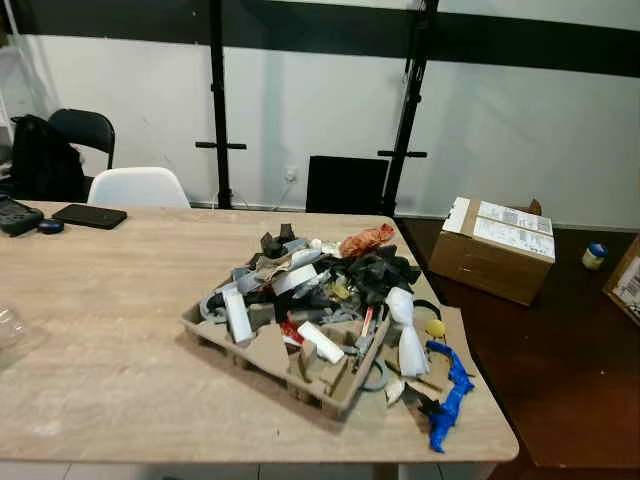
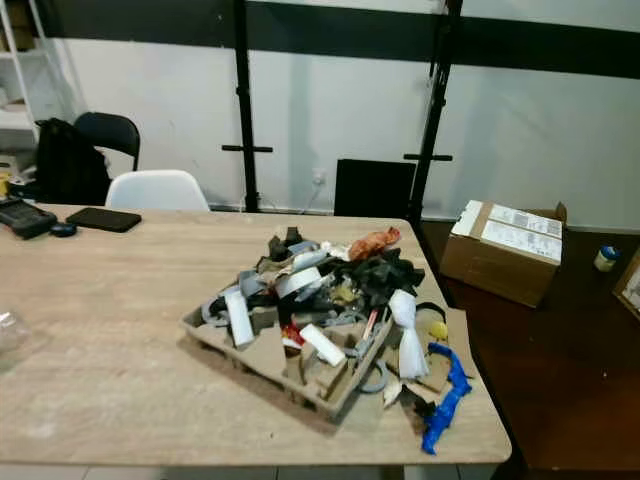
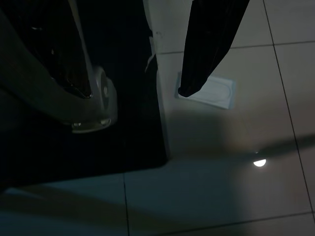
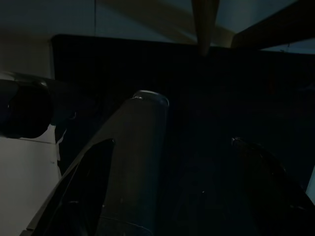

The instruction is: Picking trash to rubbish bin

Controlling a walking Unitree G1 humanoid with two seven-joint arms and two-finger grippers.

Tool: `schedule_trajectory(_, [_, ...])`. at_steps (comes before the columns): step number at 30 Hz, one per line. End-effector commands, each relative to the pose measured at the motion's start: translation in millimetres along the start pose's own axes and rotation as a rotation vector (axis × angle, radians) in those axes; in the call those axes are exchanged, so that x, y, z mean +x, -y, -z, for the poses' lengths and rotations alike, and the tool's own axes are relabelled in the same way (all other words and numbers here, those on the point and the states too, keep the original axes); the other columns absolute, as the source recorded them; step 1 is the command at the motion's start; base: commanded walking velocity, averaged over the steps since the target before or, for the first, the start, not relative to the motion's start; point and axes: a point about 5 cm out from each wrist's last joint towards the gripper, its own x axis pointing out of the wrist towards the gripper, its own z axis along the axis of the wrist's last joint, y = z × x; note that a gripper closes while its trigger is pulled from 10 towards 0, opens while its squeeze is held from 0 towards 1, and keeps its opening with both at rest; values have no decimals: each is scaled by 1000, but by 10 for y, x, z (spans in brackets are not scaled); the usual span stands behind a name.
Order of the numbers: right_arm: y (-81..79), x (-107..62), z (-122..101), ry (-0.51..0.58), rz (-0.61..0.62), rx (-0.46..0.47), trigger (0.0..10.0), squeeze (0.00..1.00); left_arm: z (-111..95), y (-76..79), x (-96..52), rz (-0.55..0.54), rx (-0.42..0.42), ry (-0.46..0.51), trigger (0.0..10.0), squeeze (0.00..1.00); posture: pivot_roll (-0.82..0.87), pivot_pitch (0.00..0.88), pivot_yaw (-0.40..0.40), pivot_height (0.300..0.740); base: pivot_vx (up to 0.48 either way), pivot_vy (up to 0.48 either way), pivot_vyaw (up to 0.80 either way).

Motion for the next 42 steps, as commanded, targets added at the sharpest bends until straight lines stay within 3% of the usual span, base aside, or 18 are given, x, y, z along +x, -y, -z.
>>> schedule_trajectory(1, [1, 1, 34, -8, 4, 2, 10000, 0, 42, -59, -14, -9, -5, -8, 10000, 0, 67, 0, -49, 740, -330, 0, 0])
schedule_trajectory(7, [3, 1, 36, -9, 5, 3, 10000, 0, 37, -67, -14, -14, -10, -8, 10000, 0, 66, 0, -49, 740, -148, 0, 0])
schedule_trajectory(14, [2, 1, 36, -8, 4, 7, 10000, 0, -200, 136, 31, 46, 14, 30, 10000, 0, 63, 0, -47, 740, 0, 0, 0])
schedule_trajectory(27, [6, 0, 32, -8, 3, 5, 10000, 0, -284, 150, 30, 70, 43, 42, 10000, 0, 62, 0, -48, 740, 0, 0, 0])
schedule_trajectory(42, [9, -1, 6, -3, 5, -2, 10000, 0, -323, 161, 28, 74, 38, 48, 10000, 0, 63, 0, -50, 740, 0, -425, 0])
